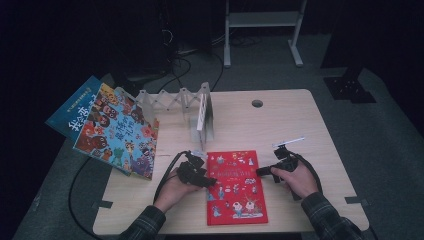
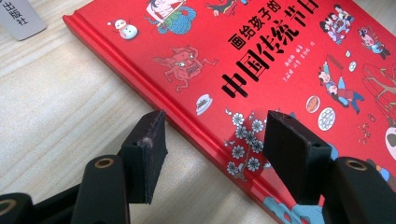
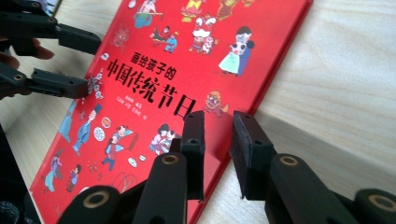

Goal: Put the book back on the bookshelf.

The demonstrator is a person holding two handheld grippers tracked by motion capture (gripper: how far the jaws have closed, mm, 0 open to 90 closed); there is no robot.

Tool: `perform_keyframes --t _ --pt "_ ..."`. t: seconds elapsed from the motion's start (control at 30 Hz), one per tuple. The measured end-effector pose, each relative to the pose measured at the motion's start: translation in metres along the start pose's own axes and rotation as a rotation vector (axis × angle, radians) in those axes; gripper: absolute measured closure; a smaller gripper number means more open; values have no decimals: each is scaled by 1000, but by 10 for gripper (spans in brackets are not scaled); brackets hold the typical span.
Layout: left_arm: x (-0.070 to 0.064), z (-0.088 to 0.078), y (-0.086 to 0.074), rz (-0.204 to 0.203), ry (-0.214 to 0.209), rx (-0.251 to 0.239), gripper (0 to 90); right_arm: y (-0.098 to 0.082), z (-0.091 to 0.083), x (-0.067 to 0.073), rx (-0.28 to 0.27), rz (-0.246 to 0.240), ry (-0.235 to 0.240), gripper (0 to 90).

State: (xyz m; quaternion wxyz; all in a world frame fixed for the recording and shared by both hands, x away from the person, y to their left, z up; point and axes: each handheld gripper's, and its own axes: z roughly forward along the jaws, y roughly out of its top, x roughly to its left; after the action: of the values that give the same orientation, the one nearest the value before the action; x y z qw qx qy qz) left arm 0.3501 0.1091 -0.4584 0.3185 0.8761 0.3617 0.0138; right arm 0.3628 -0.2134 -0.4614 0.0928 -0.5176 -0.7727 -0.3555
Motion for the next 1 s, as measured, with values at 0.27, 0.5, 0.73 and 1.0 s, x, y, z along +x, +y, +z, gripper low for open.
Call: perform_keyframes --t 0.27,0.5,0.73,1.0 --pt "0 0 0 2 2 -2 381 0 1 -2 11 17 6 765" --pt "-1 0 -1 -8 1 -10 381 6 4 -7 37 51 1 783" --pt "0 0 -1 -3 0 -6 381 7 4 -7 44 73 -7 784" --pt "0 0 0 -4 1 -6 381 11 5 -8 70 97 -3 737"
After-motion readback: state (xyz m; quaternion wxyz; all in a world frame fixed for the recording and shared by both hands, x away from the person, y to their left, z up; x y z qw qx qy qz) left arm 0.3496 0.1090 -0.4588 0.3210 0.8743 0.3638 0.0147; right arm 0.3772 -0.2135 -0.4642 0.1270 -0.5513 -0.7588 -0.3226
